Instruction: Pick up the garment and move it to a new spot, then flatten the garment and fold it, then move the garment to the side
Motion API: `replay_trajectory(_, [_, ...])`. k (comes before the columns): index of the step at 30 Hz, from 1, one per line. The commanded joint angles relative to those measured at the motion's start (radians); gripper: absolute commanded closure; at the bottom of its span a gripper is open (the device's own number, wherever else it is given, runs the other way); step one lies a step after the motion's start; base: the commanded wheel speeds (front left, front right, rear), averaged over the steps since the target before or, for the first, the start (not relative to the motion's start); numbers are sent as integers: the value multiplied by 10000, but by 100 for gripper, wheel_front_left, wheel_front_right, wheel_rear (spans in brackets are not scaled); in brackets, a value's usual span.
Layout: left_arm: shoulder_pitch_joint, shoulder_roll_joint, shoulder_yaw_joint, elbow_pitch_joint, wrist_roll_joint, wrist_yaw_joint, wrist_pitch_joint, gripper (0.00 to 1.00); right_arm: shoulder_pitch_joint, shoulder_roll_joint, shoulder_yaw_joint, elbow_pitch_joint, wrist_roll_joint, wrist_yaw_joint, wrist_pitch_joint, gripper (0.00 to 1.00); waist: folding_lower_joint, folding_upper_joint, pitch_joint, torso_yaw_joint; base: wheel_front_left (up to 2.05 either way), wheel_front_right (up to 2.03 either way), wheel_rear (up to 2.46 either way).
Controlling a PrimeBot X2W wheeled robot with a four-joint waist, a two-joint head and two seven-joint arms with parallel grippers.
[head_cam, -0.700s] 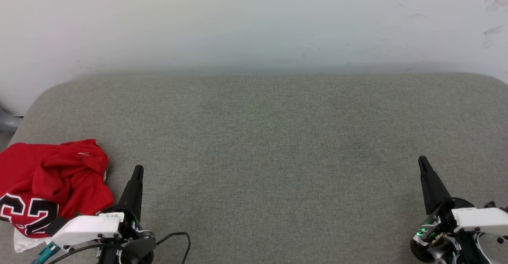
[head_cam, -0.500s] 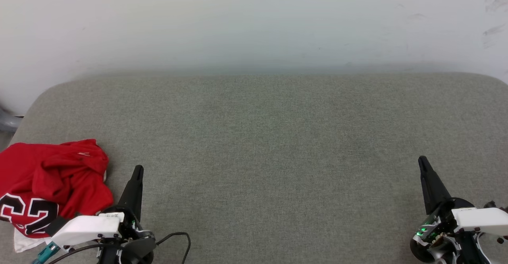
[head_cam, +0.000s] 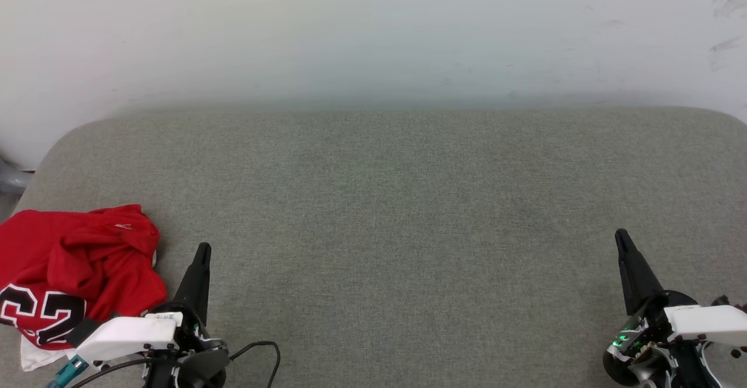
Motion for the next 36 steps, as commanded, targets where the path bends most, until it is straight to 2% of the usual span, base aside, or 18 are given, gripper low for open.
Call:
replay_trajectory(1, [-71, -1, 11, 1, -12, -43, 13, 100, -116, 19, 3, 11, -56, -4, -13, 100, 0, 0, 0, 0, 0, 0, 0])
replay_trajectory(2, [0, 0, 3, 0, 0, 0, 0, 0, 0, 0, 0, 2, 0, 0, 0, 0, 0, 0, 0, 0, 0, 0, 0])
replay_trajectory(25, [42, -12, -1145, -806, 118, 5, -946, 0, 378, -11, 740, -778, -341, 0, -948, 0, 0, 0, 20, 16, 0, 0, 0])
replay_trajectory(32, [4, 89, -1519, -1051, 664, 1, -1247, 0, 424, -80, 924, -1016, -875, 0, -1245, 0, 0, 0, 31, 26, 0, 0, 0])
replay_trajectory(36, [40, 102, -1540, -1133, 1301, -1, -1404, 0, 453, -137, 968, -1095, -1614, 0, -1403, 0, 0, 0, 31, 34, 0, 0, 0])
